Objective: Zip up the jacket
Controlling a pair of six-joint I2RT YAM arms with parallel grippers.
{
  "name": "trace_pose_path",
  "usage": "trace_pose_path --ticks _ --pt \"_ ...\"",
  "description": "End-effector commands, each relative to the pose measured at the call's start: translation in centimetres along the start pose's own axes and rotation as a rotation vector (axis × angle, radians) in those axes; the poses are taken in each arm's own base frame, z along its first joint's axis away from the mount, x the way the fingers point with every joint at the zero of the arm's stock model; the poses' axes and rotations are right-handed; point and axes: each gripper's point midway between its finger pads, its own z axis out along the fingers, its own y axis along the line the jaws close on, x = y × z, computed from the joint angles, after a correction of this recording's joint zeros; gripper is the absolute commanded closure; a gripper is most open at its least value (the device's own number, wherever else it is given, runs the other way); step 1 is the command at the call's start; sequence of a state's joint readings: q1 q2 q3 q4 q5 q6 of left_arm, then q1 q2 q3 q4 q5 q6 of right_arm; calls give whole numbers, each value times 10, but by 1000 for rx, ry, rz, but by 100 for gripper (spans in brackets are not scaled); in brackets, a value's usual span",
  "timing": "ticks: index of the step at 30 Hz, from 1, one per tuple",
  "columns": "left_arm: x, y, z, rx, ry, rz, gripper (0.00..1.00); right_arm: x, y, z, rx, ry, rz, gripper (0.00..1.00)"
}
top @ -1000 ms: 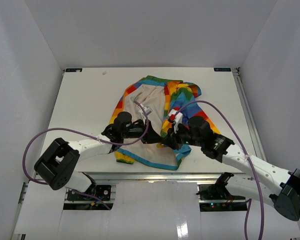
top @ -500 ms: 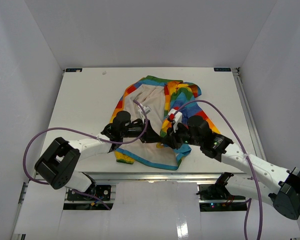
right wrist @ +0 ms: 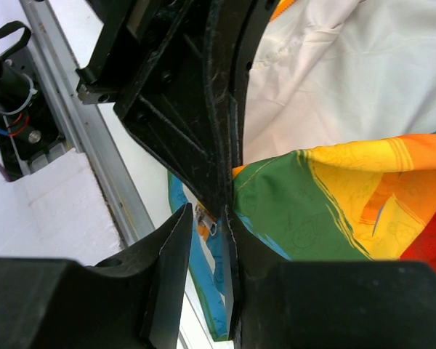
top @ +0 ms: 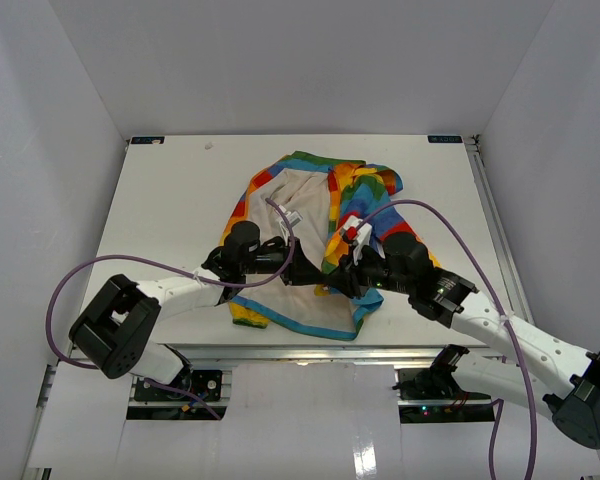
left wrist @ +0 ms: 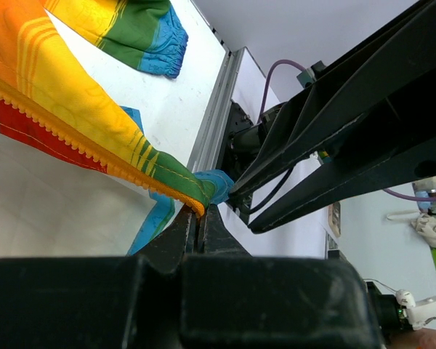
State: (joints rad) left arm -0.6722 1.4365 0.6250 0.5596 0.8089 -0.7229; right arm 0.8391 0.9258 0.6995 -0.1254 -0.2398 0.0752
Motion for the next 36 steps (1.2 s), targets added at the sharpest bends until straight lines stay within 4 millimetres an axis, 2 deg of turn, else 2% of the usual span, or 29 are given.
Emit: trace_pose_path --ticks 1,9,21,36 --pt "-9 -14 -2 65 -6 -3 100 -19 20 -9 -93 -37 -25 70" --pt "-7 -17 -4 87 -3 -24 100 -16 27 -5 -138 -27 -13 70" --pt "-7 -19 -6 103 -1 -28 100 -5 0 0 2 -3 -3 69" --pt "-10 -18 -9 110 -16 -33 100 10 9 5 -59 12 22 69"
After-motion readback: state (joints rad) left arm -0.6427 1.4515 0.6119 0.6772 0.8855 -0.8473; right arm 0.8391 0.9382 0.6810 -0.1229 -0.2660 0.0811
